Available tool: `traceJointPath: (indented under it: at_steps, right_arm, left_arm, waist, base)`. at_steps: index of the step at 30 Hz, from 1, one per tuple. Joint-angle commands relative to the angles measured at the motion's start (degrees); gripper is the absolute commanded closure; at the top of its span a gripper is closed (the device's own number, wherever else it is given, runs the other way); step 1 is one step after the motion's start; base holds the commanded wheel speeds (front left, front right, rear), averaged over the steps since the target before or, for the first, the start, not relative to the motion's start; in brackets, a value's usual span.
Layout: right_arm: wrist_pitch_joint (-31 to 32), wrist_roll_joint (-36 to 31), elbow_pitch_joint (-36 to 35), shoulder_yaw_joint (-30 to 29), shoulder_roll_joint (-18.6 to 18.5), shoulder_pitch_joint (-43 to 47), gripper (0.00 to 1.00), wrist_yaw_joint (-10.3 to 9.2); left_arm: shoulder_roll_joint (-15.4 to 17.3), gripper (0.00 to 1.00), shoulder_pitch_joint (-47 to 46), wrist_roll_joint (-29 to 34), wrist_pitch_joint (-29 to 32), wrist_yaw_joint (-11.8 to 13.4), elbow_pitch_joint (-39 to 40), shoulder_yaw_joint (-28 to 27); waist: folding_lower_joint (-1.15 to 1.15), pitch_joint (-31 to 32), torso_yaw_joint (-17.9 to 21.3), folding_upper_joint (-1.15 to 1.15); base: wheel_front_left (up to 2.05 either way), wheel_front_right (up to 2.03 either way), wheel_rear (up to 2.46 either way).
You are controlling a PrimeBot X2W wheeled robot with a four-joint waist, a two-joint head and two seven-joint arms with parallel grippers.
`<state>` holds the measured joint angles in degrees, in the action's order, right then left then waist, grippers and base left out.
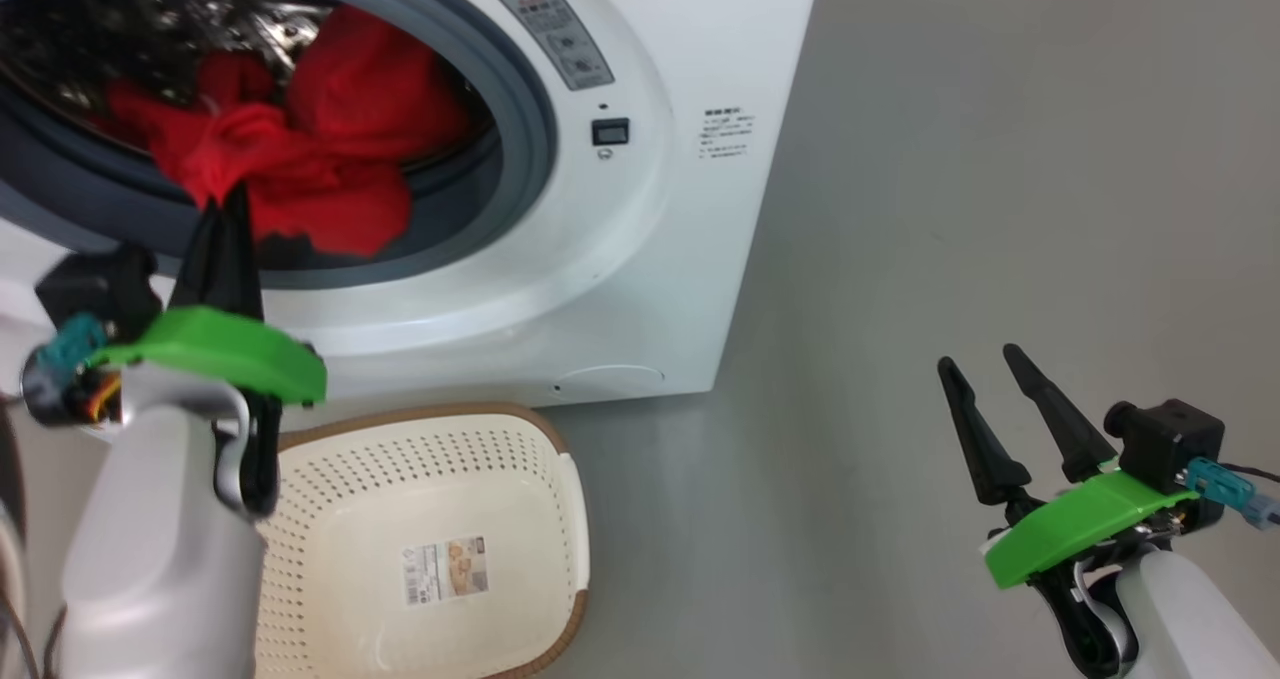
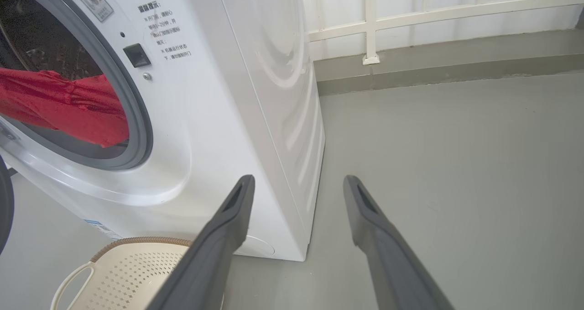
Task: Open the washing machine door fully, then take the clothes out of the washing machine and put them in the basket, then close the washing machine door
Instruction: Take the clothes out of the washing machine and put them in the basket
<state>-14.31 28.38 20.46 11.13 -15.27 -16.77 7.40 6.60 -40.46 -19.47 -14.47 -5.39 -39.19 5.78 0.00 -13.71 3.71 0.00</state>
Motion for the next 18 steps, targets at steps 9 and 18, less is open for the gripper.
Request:
traceJointPath:
  at_steps: [9, 18]
  right_arm:
    - [-0.69, -0.17, -2.23, -1.20, -1.53, 2.78, 0.00, 0.09]
    - [-0.69, -0.59, -2.77, -2.81, -1.97, 3.78, 0.00, 0.09]
  left_arm:
    - [0.77, 1.00, 15.98, 3.04, -0.52, -0.97, 18.98, -4.30]
    - [-0.07, 1.00, 28.19, 2.95, 0.33, 1.48, 35.84, -5.21]
  waist:
    - [0.00, 2.59, -2.59, 0.00]
    - [0.00, 2.10, -4.76, 0.00]
  base:
    - [0.00, 0.00, 0.00]
    - [0.00, 0.00, 0.00]
